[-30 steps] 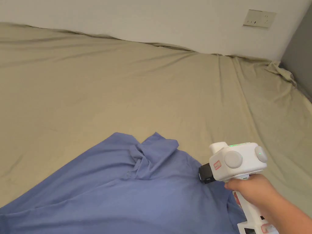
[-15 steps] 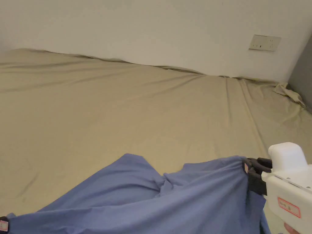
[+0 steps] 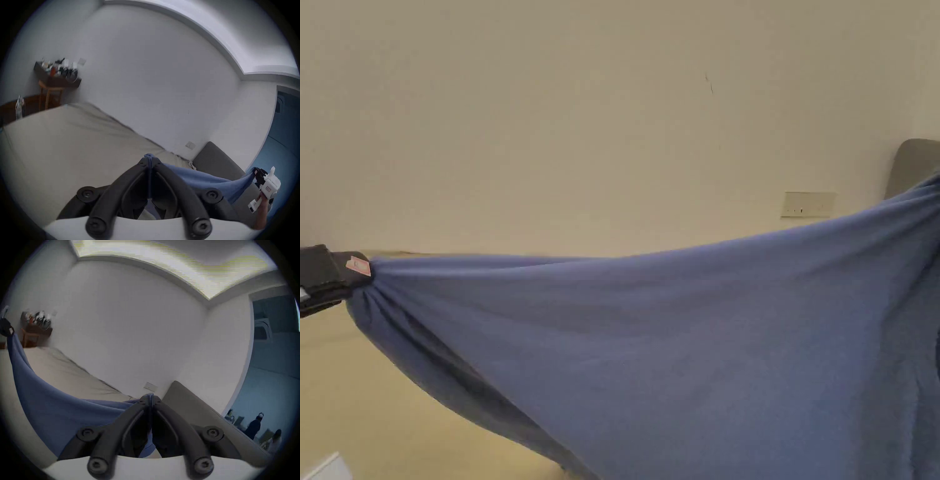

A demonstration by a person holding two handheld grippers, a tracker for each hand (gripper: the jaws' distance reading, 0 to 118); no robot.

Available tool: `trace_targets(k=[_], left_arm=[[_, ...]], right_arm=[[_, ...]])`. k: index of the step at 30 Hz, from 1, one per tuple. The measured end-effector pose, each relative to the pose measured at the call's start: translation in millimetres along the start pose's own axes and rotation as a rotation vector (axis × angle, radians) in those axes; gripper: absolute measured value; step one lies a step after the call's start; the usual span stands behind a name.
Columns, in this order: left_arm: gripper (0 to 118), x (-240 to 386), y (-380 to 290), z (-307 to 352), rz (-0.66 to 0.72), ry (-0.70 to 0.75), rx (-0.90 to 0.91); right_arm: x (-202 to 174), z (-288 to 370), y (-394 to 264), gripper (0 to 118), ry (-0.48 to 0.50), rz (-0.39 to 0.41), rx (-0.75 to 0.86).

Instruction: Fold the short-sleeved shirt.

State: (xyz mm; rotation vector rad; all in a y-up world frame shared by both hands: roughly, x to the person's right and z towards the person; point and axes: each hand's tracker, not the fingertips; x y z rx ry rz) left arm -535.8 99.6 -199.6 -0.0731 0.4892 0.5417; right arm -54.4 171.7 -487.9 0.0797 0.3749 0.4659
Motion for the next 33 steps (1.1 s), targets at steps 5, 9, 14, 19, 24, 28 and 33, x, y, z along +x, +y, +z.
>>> trace_targets(k=[5,9,14,19,24,28,33], left_arm=[[0,33.3,65.6,-32.4,0.016,-0.003,0.044],[0,49.9,110.1,-58.4,0.016,0.052,0.053],[0,62.6,135.4,-79.8,-0.045,0.114,0.081],[0,57.6,135.2,-95.2,-0.063,0.128,0.08],[0,32.7,105.8,-115.1,-0.065,0.128,0.017],[0,8.1,63.9,-140.6,-0.055,0.157,-0.079],[0,-24.4,-12.0,-165.7,-0.033,0.17,-0.208]], right_arm=[[25.2,-35.4,47.8,5,-0.053,-0.033,0.007],[42.2,-76.3,75.1,5,-0.013,-0.111,-0.072],[38.6,-111.4,94.4,5,0.042,-0.098,-0.12],[15.4,-136.9,87.4,5,0.05,0.028,-0.176],[-9.5,-163.1,54.3,5,0.066,0.043,-0.248],[-39.0,-180.4,11.9,5,0.11,0.028,-0.324],[-89.5,-179.4,-63.4,5,0.17,0.058,-0.412]])
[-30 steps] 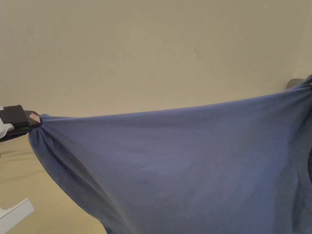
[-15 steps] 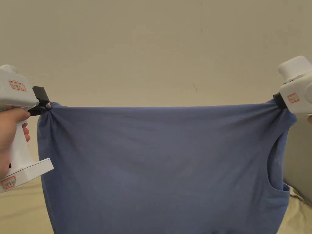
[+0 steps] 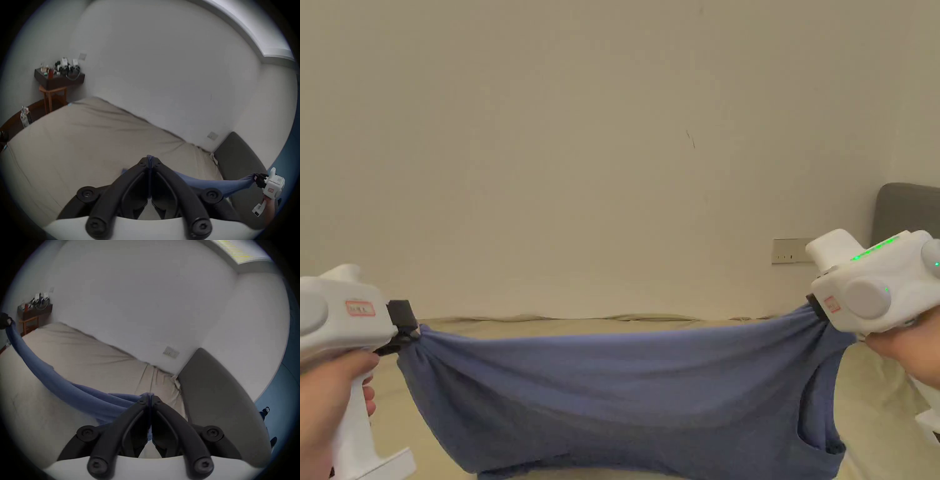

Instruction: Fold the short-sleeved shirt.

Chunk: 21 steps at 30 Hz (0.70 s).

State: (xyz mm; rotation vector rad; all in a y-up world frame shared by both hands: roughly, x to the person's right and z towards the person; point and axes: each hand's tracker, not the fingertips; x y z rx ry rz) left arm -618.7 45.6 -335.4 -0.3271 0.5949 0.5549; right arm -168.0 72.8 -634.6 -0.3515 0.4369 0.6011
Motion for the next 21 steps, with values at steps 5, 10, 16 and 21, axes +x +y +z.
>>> trace_targets(k=[5,10,16,21], left_arm=[[0,-18.0,-70.3,-33.6,0.023,0.027,-0.113],[0,-42.9,-135.2,-70.1,0.042,0.057,-0.226],[0,-76.1,-202.5,-72.1,0.051,0.056,-0.318],[0,-115.7,-235.5,-34.9,0.067,0.038,-0.34]], right_arm=[[-41.3,-40.5,-72.7,5,0.06,-0.012,-0.132],[-80.4,-65.2,-138.4,5,0.147,-0.05,-0.229],[-113.2,-61.9,-209.1,5,0.185,-0.035,-0.262],[-106.7,-23.1,-257.0,5,0.198,-0.093,-0.213]])
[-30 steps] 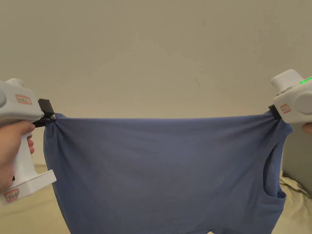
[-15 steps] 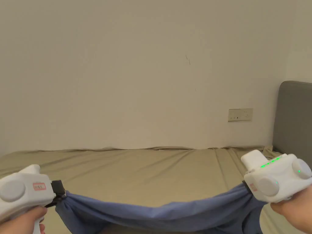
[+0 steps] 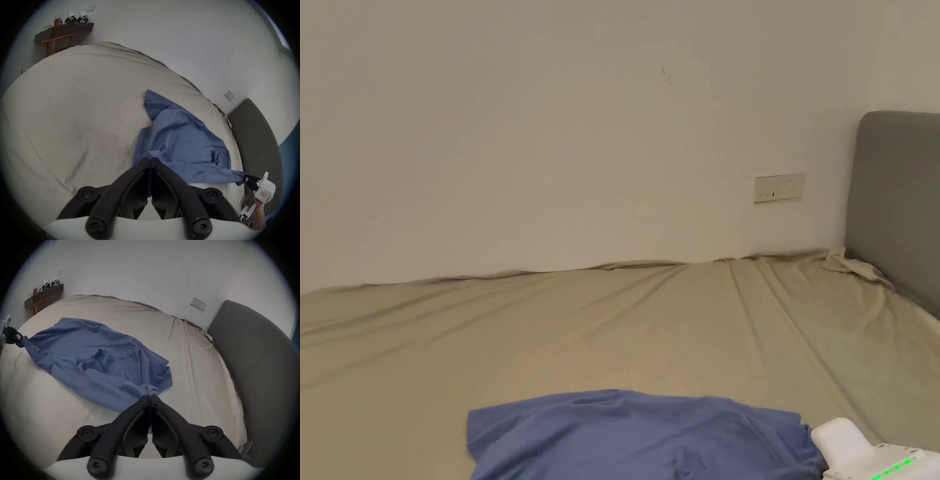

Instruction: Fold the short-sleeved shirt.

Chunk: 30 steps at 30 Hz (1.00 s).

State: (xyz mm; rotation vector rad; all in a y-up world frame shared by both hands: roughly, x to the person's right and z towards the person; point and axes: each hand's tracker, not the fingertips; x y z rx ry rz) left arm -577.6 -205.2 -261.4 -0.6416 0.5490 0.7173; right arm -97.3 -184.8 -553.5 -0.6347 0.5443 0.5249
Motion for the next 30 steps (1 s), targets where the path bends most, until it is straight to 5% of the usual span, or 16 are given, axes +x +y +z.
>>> trace_targets(k=[10,20,21,22,23,25,26,30], left_arm=[[0,-53.4,-24.7,92.1,0.046,-0.078,0.03],[6,-67.8,-77.6,96.5,-0.004,-0.027,-0.066],[38,-69.0,-82.1,89.5,-0.038,0.032,-0.093],[106,-69.6,-86.4,83.9,-0.062,0.104,-0.103],[118,-70.9,-89.2,79.2,-0.084,0.188,-0.102],[117,-71.1,-100.8,87.0,-0.093,0.226,0.012],[117,-65.9,-96.9,94.0,-0.082,0.182,0.032],[117,-56.2,-106.4,137.8,-0.083,0.135,0.098]], right_arm=[[26.6,105.8,-57.5,5,0.055,-0.158,0.102],[-4.1,108.3,-118.1,5,0.147,-0.075,-0.053],[-7.5,100.2,-121.7,13,0.191,-0.053,-0.099],[-10.4,92.3,-124.1,62,0.218,-0.036,-0.147],[-12.8,84.6,-127.4,112,0.194,-0.029,-0.19],[-14.1,80.0,-129.0,114,0.13,-0.042,-0.215],[-5.1,98.8,-122.5,114,0.093,-0.076,-0.076],[9.5,145.5,-118.3,116,0.15,-0.244,-0.01]])
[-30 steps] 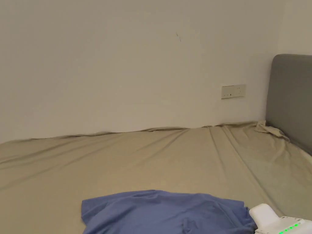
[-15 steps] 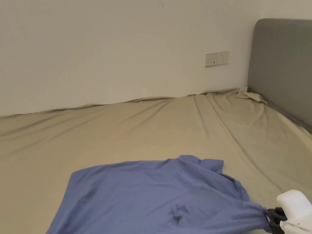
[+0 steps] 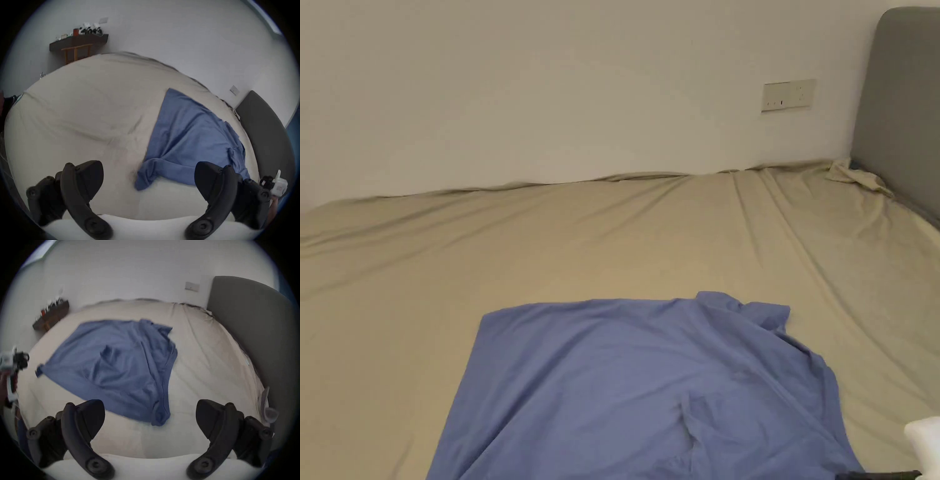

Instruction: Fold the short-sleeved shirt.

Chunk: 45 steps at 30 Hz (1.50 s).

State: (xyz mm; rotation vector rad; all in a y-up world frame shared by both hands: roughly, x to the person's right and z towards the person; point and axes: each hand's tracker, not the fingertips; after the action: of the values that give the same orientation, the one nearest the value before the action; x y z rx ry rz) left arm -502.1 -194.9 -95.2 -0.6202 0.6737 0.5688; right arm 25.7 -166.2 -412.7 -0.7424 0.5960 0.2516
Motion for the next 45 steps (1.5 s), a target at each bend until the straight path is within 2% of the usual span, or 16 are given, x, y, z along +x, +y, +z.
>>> trace_targets(k=[6,7,8,9,13,18,19,21,22,31,34,37,39,40,41,45], left_arm=[[110,21.6,-41.2,50.6,-0.096,-0.034,-0.042],[63,25.1,-50.2,54.9,-0.105,-0.03,-0.024],[4,29.9,-59.5,55.6,-0.107,-0.037,-0.053],[0,34.3,-70.9,52.3,-0.093,-0.032,-0.094],[0,38.7,-100.6,42.7,-0.009,-0.132,-0.176],[0,35.0,-74.6,31.3,-0.043,-0.108,-0.156],[10,32.8,-66.5,24.7,-0.055,-0.095,-0.141],[107,28.6,-49.5,3.8,-0.143,0.014,-0.062],[118,29.9,-39.9,-8.6,-0.184,0.04,-0.04],[115,23.5,-20.9,-103.9,-0.234,0.12,-0.177],[37,24.4,-21.7,-100.0,-0.226,0.044,-0.19],[11,18.3,-15.8,-86.7,-0.205,-0.02,-0.181],[9,12.6,-13.4,-72.9,-0.075,-0.145,-0.157],[9,13.4,-12.8,-68.4,-0.075,-0.145,-0.136],[9,14.8,-11.7,-65.7,-0.092,-0.141,-0.142],[9,22.8,-5.7,-62.1,-0.152,-0.139,-0.142]], right_arm=[[-31.6,38.9,-8.3,111,0.109,-0.081,0.046],[-42.3,42.0,-15.3,73,0.105,-0.071,0.047],[-53.9,42.1,-23.2,8,0.094,-0.05,0.049],[-66.6,41.4,-31.9,2,0.051,-0.009,0.035],[-84.4,34.6,-52.7,2,0.252,-0.063,-0.019],[-99.0,36.3,-50.1,2,0.264,0.038,-0.008],[-98.3,36.4,-49.0,2,0.275,0.04,-0.003],[-98.4,39.2,-44.7,2,0.287,0.035,0.009],[-97.0,38.0,-43.9,2,0.293,0.03,0.009],[-72.6,19.8,-46.7,2,0.244,-0.038,-0.027],[-54.3,12.4,-44.7,2,0.197,-0.086,-0.056],[-38.6,14.6,-36.0,2,0.195,-0.117,-0.011],[-26.6,8.7,-28.5,18,0.238,-0.13,0.021],[-21.5,0.6,-23.3,83,0.219,-0.123,0.013],[-18.3,-10.7,-19.0,118,0.17,-0.121,-0.029],[0.7,-51.1,-13.0,118,0.192,-0.193,-0.084]])
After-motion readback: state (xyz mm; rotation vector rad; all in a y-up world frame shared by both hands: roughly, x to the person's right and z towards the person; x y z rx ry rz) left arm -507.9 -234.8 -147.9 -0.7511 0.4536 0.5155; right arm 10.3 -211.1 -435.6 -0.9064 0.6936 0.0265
